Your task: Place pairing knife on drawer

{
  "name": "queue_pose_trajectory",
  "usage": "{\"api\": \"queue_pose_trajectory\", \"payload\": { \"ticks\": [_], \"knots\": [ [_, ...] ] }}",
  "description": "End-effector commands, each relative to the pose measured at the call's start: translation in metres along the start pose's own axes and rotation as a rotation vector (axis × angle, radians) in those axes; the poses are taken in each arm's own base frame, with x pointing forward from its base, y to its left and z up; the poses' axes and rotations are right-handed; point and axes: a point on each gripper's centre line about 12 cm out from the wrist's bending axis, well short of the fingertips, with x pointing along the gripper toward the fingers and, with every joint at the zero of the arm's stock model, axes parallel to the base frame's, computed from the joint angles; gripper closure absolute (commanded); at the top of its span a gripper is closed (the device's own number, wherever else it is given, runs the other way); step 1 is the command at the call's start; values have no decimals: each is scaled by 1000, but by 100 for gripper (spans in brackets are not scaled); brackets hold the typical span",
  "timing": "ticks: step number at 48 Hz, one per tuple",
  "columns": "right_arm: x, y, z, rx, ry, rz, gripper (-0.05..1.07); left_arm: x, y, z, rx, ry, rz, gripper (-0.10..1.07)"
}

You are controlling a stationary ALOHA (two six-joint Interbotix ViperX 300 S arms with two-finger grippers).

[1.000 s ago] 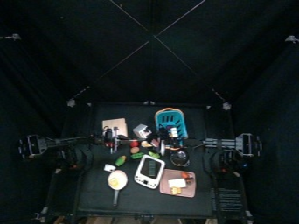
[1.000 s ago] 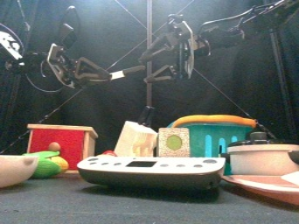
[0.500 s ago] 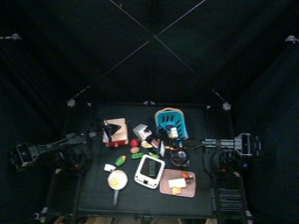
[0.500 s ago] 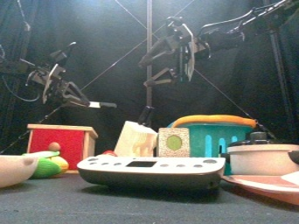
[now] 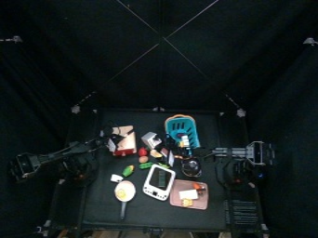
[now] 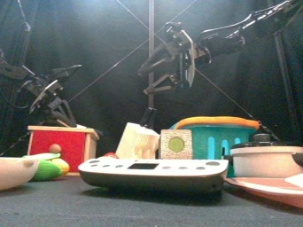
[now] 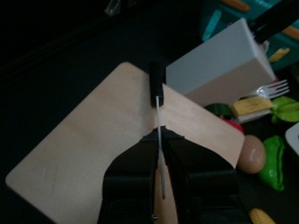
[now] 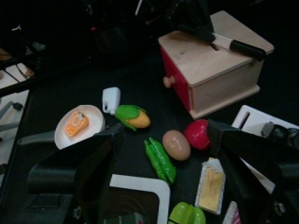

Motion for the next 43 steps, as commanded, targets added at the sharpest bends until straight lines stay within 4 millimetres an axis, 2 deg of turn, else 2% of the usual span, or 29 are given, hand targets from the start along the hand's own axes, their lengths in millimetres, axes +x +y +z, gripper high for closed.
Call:
{"api": "queue_pose_trajectory", "payload": {
  "ticks": [1,16,25,43],
  "knots": [
    [-4,4,16,-6,-43,9,0,0,1,4,3,12,13,45],
    [-4,4,17,-6,-45,9,0,-7,2,3,6,17,25,26],
    [-4,4,16,-6,-43,9,0,-17,1,9,7,-34,16,13],
    [1,2,13,-4,-31,7,0,-29,0,13,11,-97,2,11]
  ]
}}
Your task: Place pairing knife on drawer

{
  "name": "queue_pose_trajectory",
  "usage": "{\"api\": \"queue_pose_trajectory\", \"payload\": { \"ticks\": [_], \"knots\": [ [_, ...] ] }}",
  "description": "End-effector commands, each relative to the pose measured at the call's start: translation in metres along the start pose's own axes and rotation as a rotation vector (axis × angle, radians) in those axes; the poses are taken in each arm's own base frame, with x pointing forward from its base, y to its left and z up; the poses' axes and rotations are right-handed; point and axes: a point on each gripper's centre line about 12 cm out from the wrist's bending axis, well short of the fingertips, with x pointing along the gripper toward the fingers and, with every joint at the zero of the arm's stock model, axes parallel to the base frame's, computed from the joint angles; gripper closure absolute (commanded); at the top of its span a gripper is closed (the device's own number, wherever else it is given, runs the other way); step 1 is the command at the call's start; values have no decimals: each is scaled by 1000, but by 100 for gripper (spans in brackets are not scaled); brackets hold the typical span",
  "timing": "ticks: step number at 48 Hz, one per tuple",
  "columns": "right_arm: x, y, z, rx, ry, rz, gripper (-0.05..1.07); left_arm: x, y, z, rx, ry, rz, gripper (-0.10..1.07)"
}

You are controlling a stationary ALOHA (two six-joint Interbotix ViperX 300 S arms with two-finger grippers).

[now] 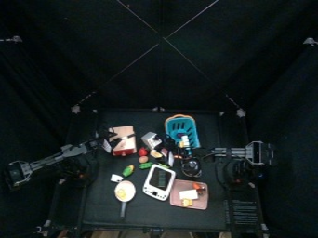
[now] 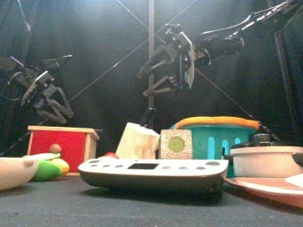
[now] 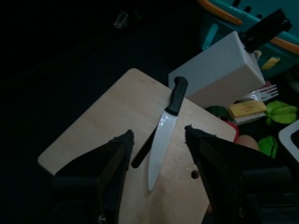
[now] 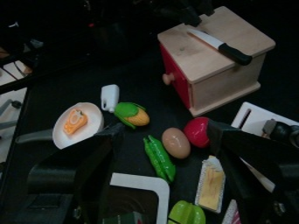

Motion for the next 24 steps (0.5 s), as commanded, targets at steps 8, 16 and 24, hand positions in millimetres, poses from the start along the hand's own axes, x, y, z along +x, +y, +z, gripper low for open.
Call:
{"api": "queue_pose_trajectory", "payload": {
  "ticks": [8,16,24],
  "knots": [
    [-2,4,18,-5,-47,12,0,0,-2,7,10,-34,-13,11],
    [-1,5,16,-6,-42,12,0,0,-3,8,24,-41,-17,11],
    [2,6,14,-6,-35,15,0,0,-3,7,30,-40,-17,11]
  ]
}}
